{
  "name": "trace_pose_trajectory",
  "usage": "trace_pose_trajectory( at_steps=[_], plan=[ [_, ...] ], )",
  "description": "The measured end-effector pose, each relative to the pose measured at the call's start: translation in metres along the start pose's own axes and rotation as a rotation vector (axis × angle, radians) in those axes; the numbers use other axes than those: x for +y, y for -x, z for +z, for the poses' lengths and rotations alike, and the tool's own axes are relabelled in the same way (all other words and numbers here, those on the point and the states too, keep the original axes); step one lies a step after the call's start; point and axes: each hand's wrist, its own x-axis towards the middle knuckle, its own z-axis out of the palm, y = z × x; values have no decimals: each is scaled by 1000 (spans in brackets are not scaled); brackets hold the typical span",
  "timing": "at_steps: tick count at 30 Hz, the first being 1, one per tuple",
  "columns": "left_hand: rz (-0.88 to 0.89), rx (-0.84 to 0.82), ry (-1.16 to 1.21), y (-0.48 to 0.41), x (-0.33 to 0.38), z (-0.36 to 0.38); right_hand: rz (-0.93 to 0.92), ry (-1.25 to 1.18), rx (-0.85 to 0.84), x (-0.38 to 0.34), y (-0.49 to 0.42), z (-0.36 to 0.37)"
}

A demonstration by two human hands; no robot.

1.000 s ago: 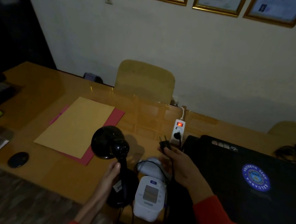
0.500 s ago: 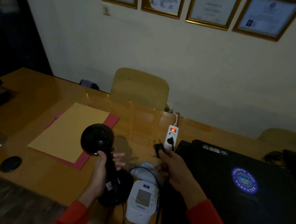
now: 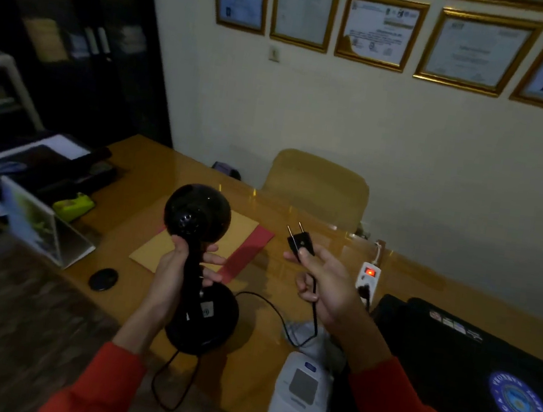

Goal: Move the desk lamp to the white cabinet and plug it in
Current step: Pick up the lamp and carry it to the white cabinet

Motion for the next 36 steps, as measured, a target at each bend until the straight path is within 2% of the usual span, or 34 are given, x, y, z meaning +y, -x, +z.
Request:
trace_pose_trajectory(
  at_steps=[12, 21, 28, 36],
  plan=[
    [53, 320, 22, 102, 62, -137, 30, -32, -315, 26, -6, 149],
    [108, 604, 8, 205, 114, -261, 71, 24, -561, 74, 10, 306],
    [155, 732, -42, 265, 147, -358, 97, 40, -676, 108, 16, 427],
    [230, 837, -16, 284, 201, -472, 180, -14, -836, 144, -9, 571]
  ],
)
